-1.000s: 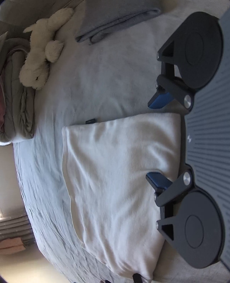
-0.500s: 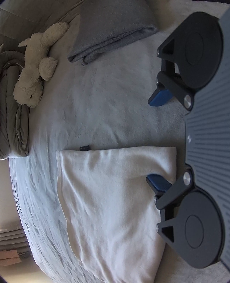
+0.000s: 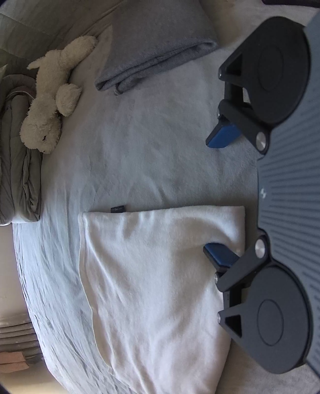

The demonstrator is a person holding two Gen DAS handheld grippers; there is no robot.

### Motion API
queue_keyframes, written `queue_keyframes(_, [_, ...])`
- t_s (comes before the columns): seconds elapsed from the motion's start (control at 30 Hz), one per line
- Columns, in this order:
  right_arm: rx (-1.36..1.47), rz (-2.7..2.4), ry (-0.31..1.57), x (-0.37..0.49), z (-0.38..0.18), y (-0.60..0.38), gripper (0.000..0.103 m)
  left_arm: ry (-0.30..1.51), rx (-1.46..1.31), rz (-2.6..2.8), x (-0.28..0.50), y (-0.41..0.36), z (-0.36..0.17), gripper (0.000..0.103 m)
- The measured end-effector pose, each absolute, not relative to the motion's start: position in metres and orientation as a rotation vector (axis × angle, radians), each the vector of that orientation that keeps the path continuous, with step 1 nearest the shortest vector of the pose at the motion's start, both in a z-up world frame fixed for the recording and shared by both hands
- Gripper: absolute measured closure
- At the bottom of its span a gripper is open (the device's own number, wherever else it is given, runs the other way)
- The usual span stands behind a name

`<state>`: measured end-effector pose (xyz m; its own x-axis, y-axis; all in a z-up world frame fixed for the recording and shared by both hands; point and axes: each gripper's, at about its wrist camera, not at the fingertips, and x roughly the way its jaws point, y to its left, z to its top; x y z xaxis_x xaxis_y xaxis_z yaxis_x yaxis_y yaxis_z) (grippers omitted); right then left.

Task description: Fold clothes

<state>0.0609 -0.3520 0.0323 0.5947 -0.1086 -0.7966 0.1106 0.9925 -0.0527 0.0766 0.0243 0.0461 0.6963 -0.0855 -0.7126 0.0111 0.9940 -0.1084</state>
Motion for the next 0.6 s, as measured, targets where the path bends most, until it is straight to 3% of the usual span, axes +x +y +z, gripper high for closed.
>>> queue_keyframes(0.6, [-0.051,-0.157,0.911,0.061,0.033,-0.343,0.018,0.774,-0.128,-0.063,0.077,0.024,0.049,0.036])
